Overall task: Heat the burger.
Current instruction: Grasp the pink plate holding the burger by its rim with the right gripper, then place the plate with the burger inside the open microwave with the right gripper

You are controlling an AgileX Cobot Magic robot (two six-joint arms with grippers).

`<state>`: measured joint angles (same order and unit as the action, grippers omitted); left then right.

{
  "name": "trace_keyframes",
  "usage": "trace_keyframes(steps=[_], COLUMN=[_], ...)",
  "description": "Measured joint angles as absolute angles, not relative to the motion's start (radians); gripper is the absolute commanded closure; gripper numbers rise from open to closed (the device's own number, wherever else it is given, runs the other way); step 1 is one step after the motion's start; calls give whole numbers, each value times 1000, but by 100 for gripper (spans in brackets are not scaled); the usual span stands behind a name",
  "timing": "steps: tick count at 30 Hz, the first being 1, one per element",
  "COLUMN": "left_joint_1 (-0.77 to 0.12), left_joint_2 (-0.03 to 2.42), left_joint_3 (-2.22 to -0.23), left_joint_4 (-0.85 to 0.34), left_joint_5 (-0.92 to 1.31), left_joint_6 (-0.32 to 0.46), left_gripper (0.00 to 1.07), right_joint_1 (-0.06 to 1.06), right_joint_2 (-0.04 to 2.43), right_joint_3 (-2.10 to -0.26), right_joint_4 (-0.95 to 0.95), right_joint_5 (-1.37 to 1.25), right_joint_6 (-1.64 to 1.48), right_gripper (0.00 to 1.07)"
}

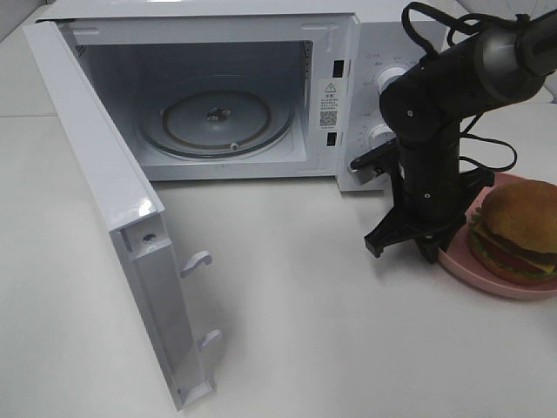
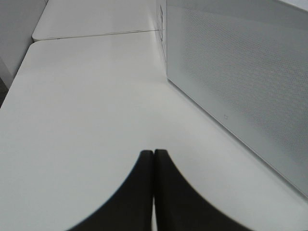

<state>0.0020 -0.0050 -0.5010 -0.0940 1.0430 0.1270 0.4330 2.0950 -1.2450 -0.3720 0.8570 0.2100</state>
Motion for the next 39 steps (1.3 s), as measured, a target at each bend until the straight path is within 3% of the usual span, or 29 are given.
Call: trace_keyframes(steps=[22,39], left_joint_1=[2,2], left_joint_2=[-5,-5], left_joint_3=[-501,-501], left_joint_4=[-94,-94], left_joint_5=[1043,1043], left_joint_6=[127,127], left_gripper=[107,107], right_joint_1=[452,687], right_joint_2=[2017,1850], right_joint_3=[-1245,-1242], right_joint_4=[-350,-364], right_joint_5=[901,1065], right_joint_6=[183,228], right_gripper=[107,107])
